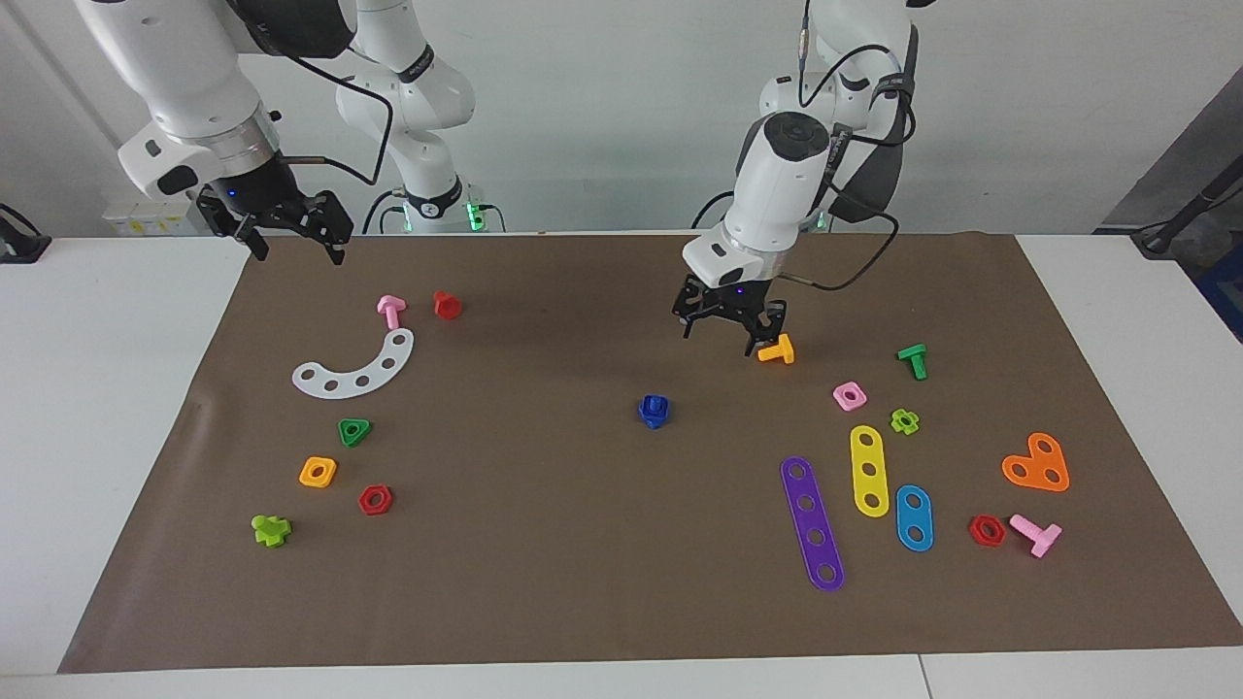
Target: Unscrew and place screws in storage area
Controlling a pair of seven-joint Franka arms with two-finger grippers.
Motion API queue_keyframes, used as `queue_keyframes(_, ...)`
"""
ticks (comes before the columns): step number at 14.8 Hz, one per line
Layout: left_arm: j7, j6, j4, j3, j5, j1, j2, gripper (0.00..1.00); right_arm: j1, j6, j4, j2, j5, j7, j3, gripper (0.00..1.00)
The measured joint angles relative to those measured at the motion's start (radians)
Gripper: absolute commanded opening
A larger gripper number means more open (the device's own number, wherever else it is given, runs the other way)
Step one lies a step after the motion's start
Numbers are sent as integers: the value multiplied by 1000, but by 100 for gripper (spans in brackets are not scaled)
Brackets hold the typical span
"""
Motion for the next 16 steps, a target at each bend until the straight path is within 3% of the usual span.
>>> queue_keyframes(11,-62,164,-28,-3,0,-82,133,100,0,0,0,0,0,0,0,100)
queue_keyframes(16,-78,237,-30,0,8,-101,214,94,0,0,0,0,0,0,0,100)
